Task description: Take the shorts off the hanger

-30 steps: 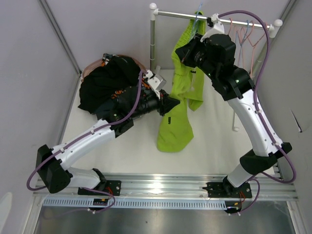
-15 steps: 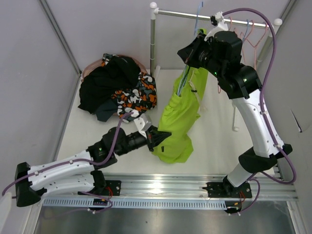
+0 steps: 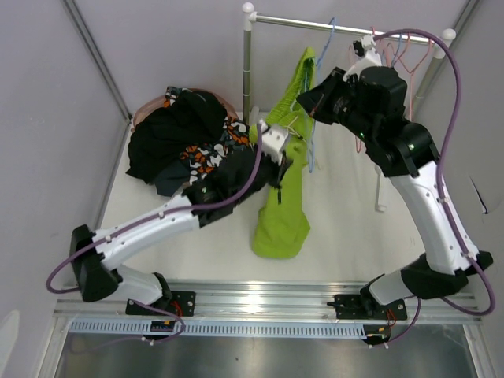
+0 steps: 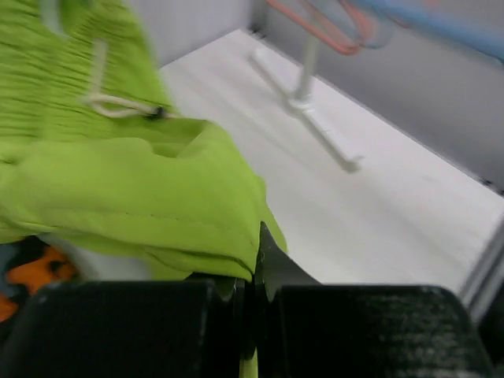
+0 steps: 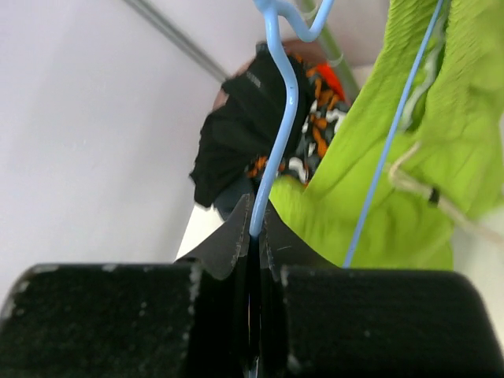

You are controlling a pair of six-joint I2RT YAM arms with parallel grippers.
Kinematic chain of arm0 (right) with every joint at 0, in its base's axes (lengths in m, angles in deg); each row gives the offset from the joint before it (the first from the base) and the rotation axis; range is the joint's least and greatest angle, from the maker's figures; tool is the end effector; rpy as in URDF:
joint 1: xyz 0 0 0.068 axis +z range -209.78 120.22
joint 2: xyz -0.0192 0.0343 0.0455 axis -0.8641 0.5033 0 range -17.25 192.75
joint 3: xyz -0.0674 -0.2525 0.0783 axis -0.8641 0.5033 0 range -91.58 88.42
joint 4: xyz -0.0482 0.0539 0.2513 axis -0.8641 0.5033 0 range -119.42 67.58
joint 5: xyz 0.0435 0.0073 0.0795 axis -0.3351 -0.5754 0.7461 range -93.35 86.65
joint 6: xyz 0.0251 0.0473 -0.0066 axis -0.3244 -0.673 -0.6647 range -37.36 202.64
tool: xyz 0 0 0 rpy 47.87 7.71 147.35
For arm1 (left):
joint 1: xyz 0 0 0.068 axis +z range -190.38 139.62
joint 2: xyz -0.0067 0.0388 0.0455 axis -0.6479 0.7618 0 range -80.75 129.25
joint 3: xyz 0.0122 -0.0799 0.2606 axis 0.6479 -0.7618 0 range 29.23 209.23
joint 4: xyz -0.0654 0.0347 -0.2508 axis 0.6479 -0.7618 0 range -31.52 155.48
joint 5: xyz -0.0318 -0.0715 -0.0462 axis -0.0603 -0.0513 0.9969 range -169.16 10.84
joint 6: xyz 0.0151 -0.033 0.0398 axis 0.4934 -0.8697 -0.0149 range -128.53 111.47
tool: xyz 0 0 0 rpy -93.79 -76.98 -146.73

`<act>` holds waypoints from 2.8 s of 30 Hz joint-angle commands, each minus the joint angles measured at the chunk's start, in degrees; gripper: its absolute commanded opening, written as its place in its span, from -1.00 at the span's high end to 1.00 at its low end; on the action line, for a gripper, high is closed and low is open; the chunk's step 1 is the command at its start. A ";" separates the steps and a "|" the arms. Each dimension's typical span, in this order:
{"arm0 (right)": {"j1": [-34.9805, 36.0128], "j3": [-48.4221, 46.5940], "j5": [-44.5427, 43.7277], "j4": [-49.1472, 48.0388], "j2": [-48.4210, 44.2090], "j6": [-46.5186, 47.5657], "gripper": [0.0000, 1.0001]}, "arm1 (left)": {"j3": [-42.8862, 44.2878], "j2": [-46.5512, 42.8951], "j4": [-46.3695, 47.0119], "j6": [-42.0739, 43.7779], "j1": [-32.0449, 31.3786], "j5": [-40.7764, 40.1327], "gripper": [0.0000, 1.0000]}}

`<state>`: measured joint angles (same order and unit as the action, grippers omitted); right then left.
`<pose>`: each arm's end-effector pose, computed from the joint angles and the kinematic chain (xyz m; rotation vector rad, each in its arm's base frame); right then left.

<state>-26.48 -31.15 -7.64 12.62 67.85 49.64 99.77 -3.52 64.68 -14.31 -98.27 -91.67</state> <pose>0.2305 0.1482 0.5502 0.0533 1.7671 0.7909 0.1766 -0.2667 0.3879 0.6113 1.6294 -0.6402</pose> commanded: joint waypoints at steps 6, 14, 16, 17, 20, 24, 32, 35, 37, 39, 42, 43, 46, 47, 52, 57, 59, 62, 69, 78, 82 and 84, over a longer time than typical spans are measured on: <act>1.15 4.08 2.44 -0.39 -13.73 -2.87 1.00 | 47.66 11.35 -21.56 9.81 12.26 -12.88 1.00; 0.89 4.78 3.50 0.06 -15.49 -2.60 1.00 | 69.11 21.38 -33.40 8.95 33.94 -11.75 1.00; 0.54 5.83 3.59 -0.38 -14.97 -2.51 1.00 | 68.94 22.34 -32.25 8.16 39.83 -11.22 1.00; 0.28 6.27 4.29 -0.64 -14.79 -2.60 1.00 | 69.11 23.13 -32.16 7.37 41.87 -11.39 1.00; -0.60 7.94 7.45 -1.35 -13.91 -2.78 1.00 | 69.90 28.05 -33.03 2.11 50.11 -8.94 1.00; -1.66 9.35 8.25 -1.96 -13.47 -2.78 1.00 | 71.58 36.92 -35.15 -1.86 54.19 -3.66 1.00; -7.19 6.37 16.83 -1.08 -11.01 -3.91 1.00 | 69.29 47.74 -35.85 -2.39 55.16 -5.86 0.82; -12.97 7.68 29.80 -4.05 -11.01 -8.03 1.00 | 69.38 51.08 -36.20 -3.36 56.22 -5.16 0.02; -15.53 11.70 38.35 -8.53 -11.01 -11.72 1.00 | 69.29 52.14 -36.55 -3.53 56.57 -3.84 -0.48; -16.95 15.84 49.27 -18.63 -10.83 -18.93 1.00 | 69.20 53.37 -37.60 -4.41 56.57 -1.47 -0.76; -15.47 19.28 46.24 -20.34 -10.92 -17.48 1.00 | 66.50 52.50 -39.80 -7.31 56.48 0.73 -0.98; -15.11 19.63 44.48 -20.25 -10.75 -16.67 1.00 | 64.91 51.19 -39.72 -8.18 56.48 0.82 -0.98; -13.53 23.23 42.52 -26.72 -8.38 -19.64 1.00 | 50.17 42.15 -34.99 -11.35 55.70 1.52 -0.99; -12.74 24.46 42.53 -32.06 -7.15 -20.78 1.00 | 43.17 39.17 -33.06 -12.40 55.26 1.61 -0.98; -3.45 15.45 41.12 -43.51 9.84 -24.83 1.00 | 12.17 15.56 -11.81 -12.06 48.16 5.38 -0.98; 4.57 -23.36 41.12 -26.41 35.27 -21.06 1.00 | -7.57 1.19 8.86 -15.57 45.58 19.08 -0.98; 5.98 -35.18 41.82 -25.87 41.52 -25.51 1.00 | -11.81 -3.20 12.65 -15.93 45.58 20.87 -0.98; 6.86 -30.58 43.84 -29.81 37.37 -27.74 1.00 | -13.59 -4.98 12.32 -14.44 45.76 17.98 -0.99; 3.89 -7.44 41.48 -27.39 18.29 -21.86 1.00 | -13.33 -4.37 13.98 -16.45 45.85 14.98 -0.98; 1.24 2.34 43.48 -28.24 5.43 -25.45 1.00 | -11.76 4.58 20.31 -19.27 45.85 18.23 -0.98; 2.03 0.30 49.37 -36.03 7.00 -32.20 1.00 | -7.27 13.18 19.87 -18.31 45.85 18.05 -0.98; 2.47 0.91 52.62 -45.06 7.88 -40.81 1.00 | -2.79 16.53 18.65 -17.51 45.67 17.79 -0.99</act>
<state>-24.78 -28.90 37.91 -16.36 74.21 18.11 91.07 9.80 81.30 -32.30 -52.63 -74.47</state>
